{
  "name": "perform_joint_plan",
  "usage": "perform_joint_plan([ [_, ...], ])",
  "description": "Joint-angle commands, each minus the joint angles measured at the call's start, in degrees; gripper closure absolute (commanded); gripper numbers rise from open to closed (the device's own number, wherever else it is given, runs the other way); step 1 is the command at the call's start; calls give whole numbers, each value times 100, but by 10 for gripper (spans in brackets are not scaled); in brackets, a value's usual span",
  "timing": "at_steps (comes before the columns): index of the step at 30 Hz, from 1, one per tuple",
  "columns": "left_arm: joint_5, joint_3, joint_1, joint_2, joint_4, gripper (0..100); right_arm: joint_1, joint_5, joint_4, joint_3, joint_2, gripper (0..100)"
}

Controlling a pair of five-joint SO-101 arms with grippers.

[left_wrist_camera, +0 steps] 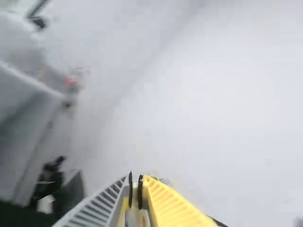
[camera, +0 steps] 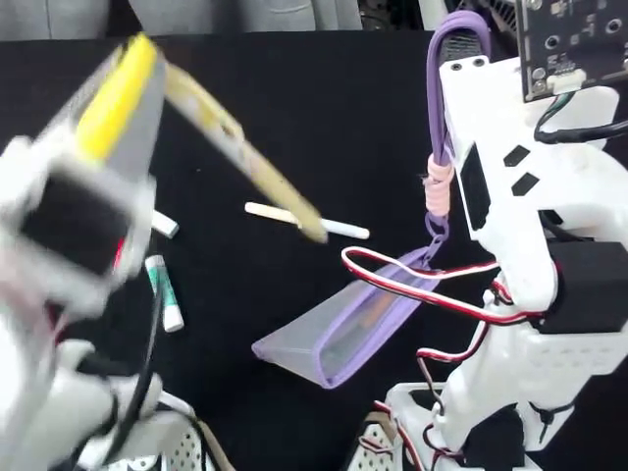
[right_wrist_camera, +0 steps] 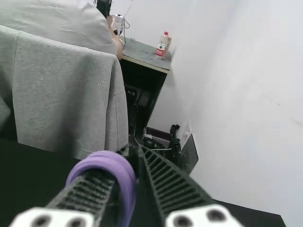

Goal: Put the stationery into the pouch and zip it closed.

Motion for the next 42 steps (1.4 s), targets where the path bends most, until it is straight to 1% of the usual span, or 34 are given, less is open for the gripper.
perform_joint_plan([
  [1,-484,303,1024,-686,18,970,97,9,-18,-224,-22,987],
  [7,-545,2237,2580,-1547,9,970,97,9,-9,-233,-22,987],
  [11,-554,3301,3204,-2022,-176,970,97,9,-26,-224,-13,987],
  [17,-563,4629,3284,-2497,-721,970,97,9,-26,-224,-13,987],
  [19,-721,5174,3284,-2602,-1055,970,97,9,-26,-233,-13,987],
  [22,-1020,5956,3284,-2822,-1758,970,97,9,-26,-224,-13,987],
  [26,-1081,7134,3292,-3323,-2919,970,97,9,-9,-251,-13,987],
  [29,-1099,8189,3292,-3868,-3613,970,114,18,0,-259,-13,987],
  [38,-2330,11521,3292,-6092,-5732,971,105,18,0,-268,-13,987],
  [40,-2576,12057,3292,-6488,-6127,971,105,18,-9,-268,-13,987],
  [42,-2664,12321,3292,-6708,-6277,971,105,18,-9,-268,-13,987],
])
